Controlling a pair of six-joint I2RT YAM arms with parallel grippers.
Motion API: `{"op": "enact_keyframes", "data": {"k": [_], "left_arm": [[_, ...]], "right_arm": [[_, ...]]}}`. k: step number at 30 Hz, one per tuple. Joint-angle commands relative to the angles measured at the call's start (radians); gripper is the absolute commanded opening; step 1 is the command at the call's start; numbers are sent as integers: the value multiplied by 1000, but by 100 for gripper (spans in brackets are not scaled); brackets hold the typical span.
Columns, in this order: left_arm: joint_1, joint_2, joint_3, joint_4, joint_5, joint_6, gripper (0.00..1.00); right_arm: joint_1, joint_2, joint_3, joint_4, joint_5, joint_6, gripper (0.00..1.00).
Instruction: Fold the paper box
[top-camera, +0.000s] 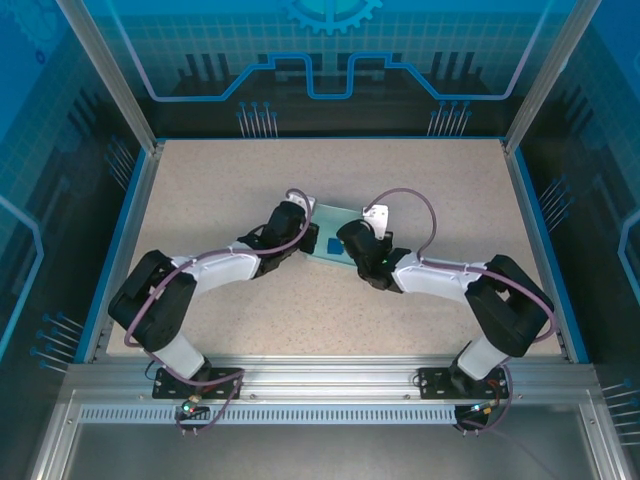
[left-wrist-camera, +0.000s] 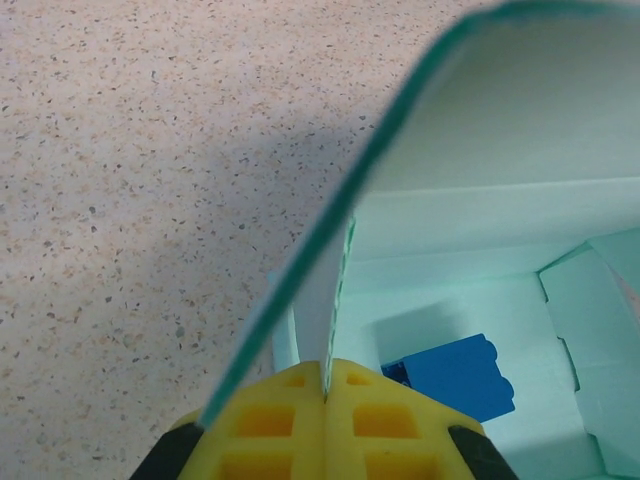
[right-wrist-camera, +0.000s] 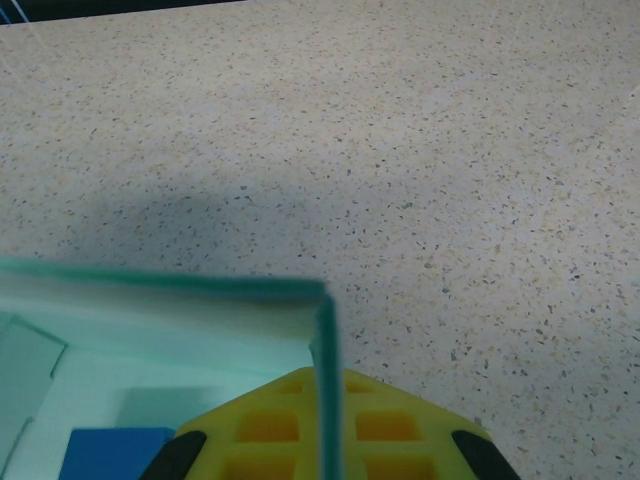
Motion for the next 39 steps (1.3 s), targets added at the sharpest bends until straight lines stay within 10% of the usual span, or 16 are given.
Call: {"op": "enact_keyframes", "data": {"k": [1, 22, 39], "left_arm": [[-47, 6, -9, 113, -84, -53, 0], [-211, 68, -184, 379, -381, -102, 0], [-231, 53, -303, 498, -413, -95, 0]], "right_arm": [[-18, 28, 52, -8, -34, 24, 0], [-7, 67, -125, 409, -94, -131, 0], [83, 83, -324, 641, -7, -161, 0]]}}
